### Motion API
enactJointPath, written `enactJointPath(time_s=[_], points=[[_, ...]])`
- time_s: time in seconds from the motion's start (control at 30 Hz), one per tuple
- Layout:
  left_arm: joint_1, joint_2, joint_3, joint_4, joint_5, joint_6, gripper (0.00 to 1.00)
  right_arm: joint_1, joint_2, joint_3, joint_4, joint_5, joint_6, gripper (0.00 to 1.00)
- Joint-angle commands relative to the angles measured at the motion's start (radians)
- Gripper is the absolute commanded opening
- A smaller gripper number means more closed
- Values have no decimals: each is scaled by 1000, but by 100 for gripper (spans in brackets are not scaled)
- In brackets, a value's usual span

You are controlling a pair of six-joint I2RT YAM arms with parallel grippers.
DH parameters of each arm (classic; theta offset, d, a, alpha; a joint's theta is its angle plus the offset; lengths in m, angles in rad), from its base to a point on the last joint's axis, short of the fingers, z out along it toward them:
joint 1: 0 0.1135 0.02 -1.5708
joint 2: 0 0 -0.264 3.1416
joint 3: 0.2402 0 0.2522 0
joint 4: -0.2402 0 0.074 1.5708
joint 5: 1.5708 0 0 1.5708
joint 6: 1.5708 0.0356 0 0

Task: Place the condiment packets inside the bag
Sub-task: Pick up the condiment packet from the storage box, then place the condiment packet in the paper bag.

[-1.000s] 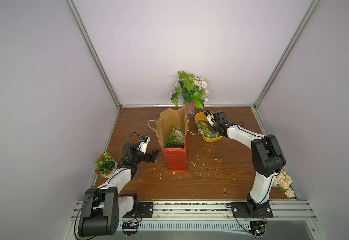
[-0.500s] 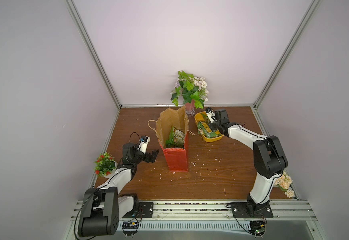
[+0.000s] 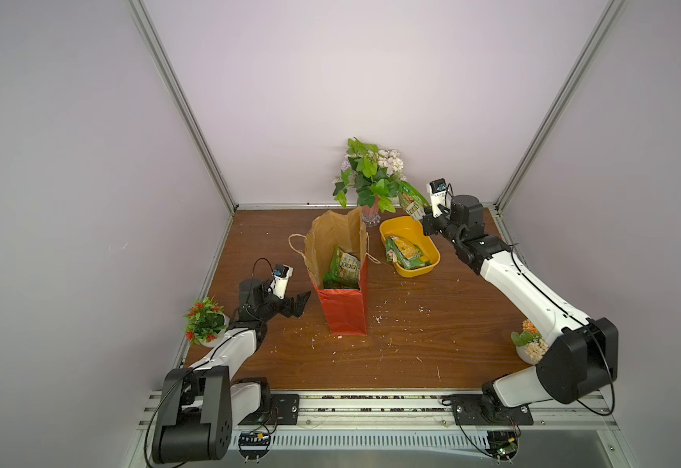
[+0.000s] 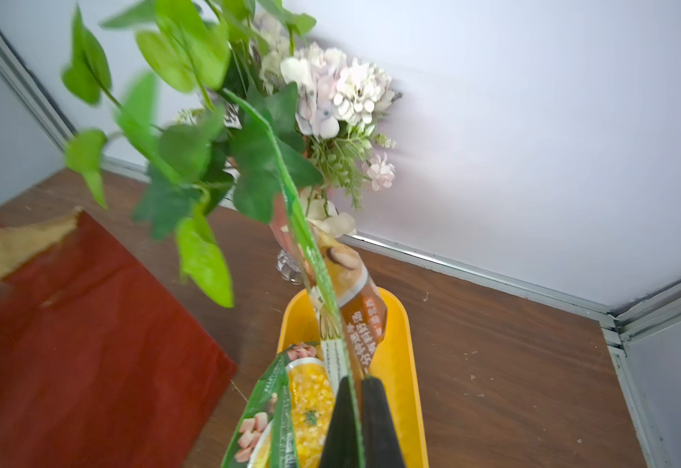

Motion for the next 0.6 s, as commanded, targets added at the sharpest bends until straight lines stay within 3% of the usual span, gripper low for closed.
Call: enactJointPath(time_s=[0.0, 0.33, 0.57], points=[[11, -13, 19, 7, -5, -2, 99, -3, -121, 2, -7, -63, 130, 0], [11, -24, 15, 7, -3, -2, 98, 43, -349, -22, -19, -192, 256, 0], [11, -33, 11, 8, -5, -5, 98, 222, -323, 45, -39, -195, 283, 0]])
